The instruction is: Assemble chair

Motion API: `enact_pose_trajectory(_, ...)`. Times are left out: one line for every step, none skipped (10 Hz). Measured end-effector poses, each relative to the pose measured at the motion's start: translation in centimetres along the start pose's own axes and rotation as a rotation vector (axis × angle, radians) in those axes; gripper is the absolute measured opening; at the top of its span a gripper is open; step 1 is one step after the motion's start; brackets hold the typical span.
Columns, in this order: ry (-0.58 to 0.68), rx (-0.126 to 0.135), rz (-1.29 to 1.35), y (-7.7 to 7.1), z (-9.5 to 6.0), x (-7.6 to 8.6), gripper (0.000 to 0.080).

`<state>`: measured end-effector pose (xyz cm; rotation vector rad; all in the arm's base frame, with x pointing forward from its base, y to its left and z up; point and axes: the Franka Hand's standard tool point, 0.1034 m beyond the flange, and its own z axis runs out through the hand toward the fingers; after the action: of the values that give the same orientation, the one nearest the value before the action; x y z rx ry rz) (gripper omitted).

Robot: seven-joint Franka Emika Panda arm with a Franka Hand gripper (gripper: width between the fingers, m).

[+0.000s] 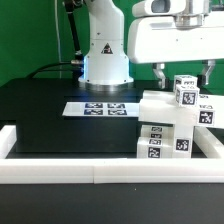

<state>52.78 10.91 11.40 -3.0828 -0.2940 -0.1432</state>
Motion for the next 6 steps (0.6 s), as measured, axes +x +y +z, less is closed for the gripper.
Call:
enact_pose_trajectory(0.000, 0.000, 0.002, 0.01, 0.00, 0.00, 0.0557)
enact_pose_trajectory(0.000, 0.000, 0.026, 0.00, 0.00, 0.00, 0.0321)
enact_pose_trajectory(0.000, 0.000, 0.026, 0.02, 0.00, 0.00, 0.0321)
enact_pose_trajectory(0.000, 0.001, 0.065, 0.00, 0.00, 0.00, 0.0285)
enact_pose_trajectory(0.000, 0.001, 0.137, -0.01, 0.00, 0.01, 0.0285)
enact_pose_trajectory(0.000, 0.002, 0.217, -0.01, -0.01, 0.01, 0.0285)
